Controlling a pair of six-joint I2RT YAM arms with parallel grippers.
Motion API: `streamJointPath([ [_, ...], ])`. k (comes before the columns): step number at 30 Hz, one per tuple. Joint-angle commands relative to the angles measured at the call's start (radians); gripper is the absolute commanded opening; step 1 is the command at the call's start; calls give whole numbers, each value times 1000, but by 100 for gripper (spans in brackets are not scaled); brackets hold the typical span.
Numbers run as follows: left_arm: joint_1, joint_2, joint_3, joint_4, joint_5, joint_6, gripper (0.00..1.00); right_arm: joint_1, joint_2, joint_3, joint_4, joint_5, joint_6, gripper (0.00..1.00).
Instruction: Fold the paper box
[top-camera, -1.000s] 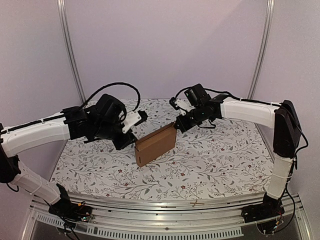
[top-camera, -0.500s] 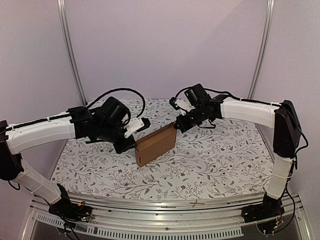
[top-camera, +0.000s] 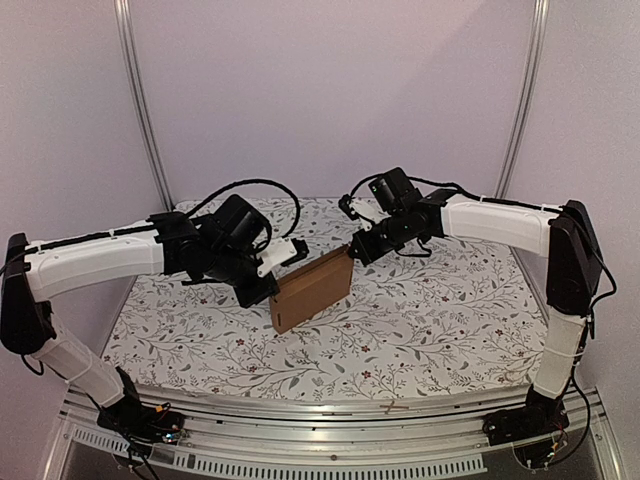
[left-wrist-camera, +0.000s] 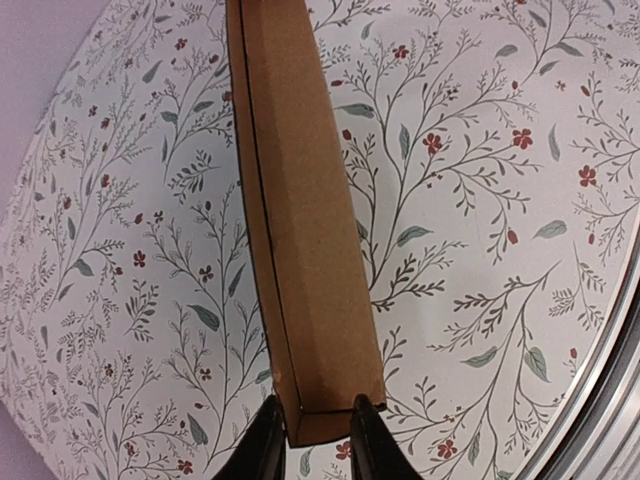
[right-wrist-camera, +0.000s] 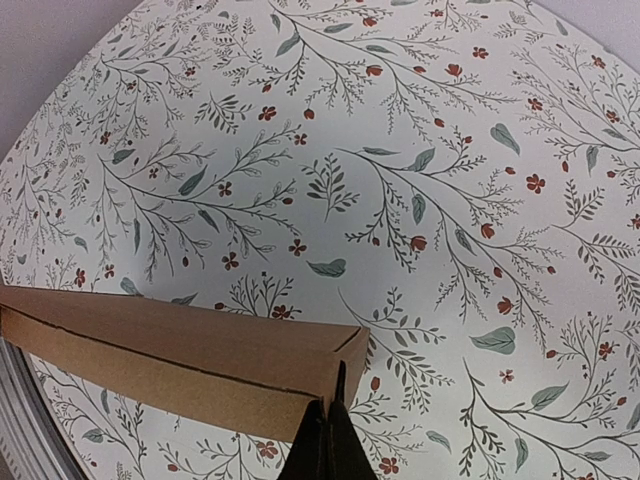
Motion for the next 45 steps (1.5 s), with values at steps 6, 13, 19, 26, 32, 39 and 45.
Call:
streamJointPath([
  [6,17,14,16,12,32,-4,20,1,18,-10,-33,-7,6,0],
  [13,17,30,15,70,30,-35,19,1,21,-7,-34,-11,9,0],
  [19,12,-35,25,72,14,-41,37,1,21,-6,-39,-7,6,0],
  [26,29,-172,-48,-1,-11,22,50,1,18,-4,-41,-7,0,0],
  [32,35,-111,-55,-45,-46,55,38,1,27,3,-45,-13,3,0],
  [39,35,-62,-26,-37,-8,66,33,1,23,3,-48,-10,0,0],
  [45,35,-35,-16,-18,24,65,31,1,27,4,-48,-13,0,0],
])
